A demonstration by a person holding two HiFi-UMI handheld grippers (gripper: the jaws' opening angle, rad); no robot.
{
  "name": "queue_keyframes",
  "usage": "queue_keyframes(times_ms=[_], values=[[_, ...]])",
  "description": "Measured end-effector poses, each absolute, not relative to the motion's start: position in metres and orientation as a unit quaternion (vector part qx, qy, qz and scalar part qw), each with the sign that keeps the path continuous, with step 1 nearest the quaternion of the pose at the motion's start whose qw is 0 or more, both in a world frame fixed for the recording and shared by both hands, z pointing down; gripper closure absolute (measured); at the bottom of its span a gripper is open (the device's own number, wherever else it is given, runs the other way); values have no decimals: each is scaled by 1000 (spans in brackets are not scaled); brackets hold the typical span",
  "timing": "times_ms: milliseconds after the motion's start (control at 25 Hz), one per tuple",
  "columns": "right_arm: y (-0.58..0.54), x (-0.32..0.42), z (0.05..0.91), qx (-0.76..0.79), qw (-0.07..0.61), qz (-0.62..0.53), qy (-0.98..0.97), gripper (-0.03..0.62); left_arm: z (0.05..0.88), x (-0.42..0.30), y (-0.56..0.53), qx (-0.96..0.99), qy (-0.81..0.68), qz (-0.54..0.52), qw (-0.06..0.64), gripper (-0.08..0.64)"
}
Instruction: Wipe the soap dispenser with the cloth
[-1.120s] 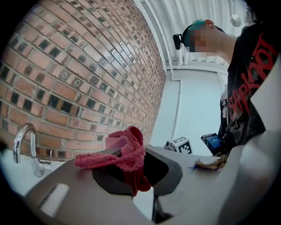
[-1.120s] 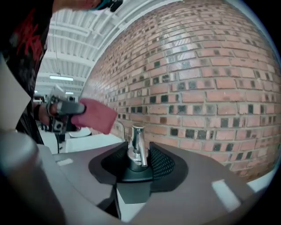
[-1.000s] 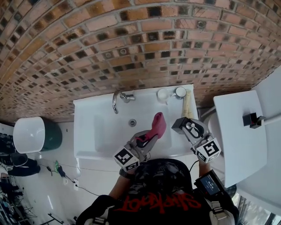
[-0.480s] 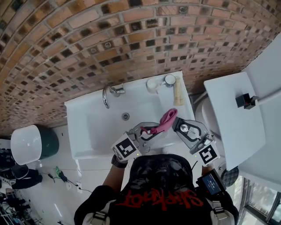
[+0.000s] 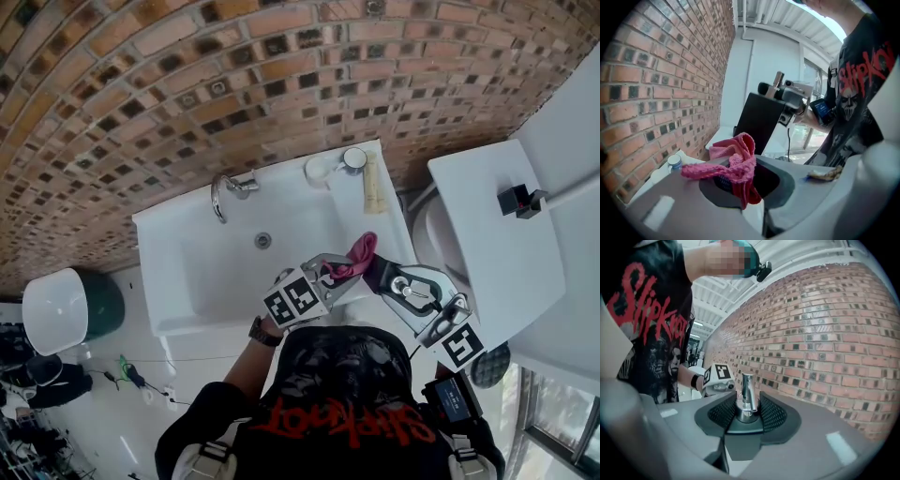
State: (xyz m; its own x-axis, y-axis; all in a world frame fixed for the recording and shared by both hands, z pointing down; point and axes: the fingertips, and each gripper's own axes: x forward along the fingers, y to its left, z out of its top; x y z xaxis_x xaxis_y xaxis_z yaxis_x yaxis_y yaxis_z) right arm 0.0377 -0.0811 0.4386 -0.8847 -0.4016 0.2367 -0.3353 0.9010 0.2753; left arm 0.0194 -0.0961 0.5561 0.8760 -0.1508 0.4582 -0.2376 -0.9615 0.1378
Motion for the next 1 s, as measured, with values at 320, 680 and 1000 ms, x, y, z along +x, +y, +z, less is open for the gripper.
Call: queue_keyframes(times_ms=[320, 680, 1000], values=[[-79, 44, 431, 202, 127, -111, -965, 443, 544, 27, -95, 965, -110, 209, 116, 520], [-138, 75, 499, 369, 41, 89, -924, 443, 474, 23, -82, 975, -100, 73, 183, 520], [-151, 83, 513, 424, 53, 137, -894, 443, 487, 48, -63, 964, -73, 61, 249, 520]])
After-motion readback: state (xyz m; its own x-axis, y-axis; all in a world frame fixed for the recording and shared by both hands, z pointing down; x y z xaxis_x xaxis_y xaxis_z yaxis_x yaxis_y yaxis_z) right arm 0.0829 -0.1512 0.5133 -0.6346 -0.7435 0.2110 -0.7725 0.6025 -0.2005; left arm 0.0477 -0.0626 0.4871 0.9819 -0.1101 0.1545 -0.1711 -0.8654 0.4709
